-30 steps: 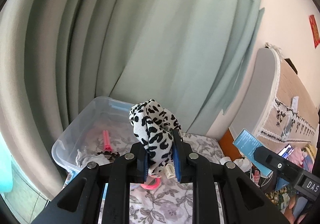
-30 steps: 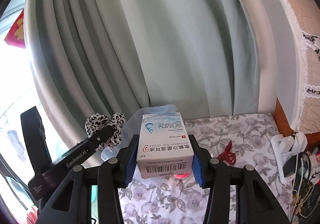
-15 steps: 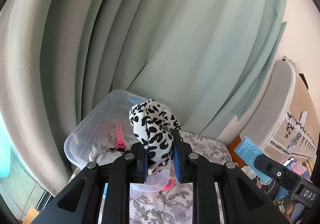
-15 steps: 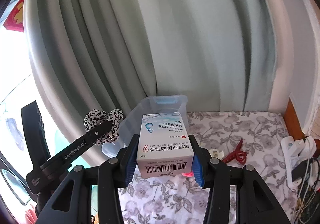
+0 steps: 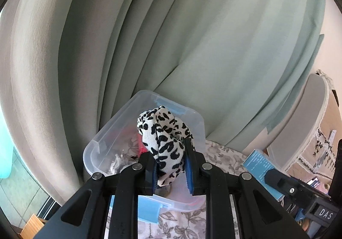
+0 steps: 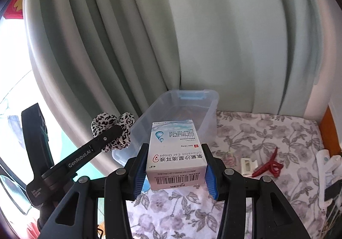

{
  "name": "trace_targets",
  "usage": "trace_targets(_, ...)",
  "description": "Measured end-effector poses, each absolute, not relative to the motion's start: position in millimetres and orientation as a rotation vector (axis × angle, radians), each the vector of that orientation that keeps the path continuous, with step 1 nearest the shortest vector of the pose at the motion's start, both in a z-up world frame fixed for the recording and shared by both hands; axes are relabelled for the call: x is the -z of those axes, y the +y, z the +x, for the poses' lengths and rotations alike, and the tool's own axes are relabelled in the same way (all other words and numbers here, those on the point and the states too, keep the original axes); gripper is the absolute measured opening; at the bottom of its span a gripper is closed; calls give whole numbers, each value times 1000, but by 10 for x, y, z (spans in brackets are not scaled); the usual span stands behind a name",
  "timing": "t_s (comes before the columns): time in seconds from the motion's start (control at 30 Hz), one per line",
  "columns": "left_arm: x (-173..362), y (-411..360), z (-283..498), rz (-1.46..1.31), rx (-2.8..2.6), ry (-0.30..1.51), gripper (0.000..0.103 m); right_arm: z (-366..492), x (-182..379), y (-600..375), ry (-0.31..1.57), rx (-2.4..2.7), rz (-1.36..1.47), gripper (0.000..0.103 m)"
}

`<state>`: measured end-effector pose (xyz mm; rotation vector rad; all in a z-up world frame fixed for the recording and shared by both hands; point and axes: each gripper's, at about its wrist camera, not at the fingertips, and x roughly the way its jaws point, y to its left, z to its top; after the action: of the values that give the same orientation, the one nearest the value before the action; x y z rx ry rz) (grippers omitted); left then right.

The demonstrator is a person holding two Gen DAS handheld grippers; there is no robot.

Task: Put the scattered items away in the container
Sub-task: 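Carry the scrunchie and ear drop box over the clear box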

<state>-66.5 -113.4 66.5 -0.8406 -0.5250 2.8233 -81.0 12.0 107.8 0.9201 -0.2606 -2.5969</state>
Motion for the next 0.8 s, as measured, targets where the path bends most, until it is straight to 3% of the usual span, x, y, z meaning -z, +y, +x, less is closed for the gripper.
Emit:
trace_targets(0.57, -466, -1069, -875, -945, -2829, -556, 22, -1266, -798, -268, -212, 2488, 1020, 50)
trace_targets(0.73, -447, -1358, -878, -963, -2825, -549, 23, -1300, -757, -334, -189, 2469, 1027, 50)
trace_targets(0.8, -445, -1343, -895, -971, -2820, -544, 29, -1306, -755, -341, -185, 2469, 1029, 50)
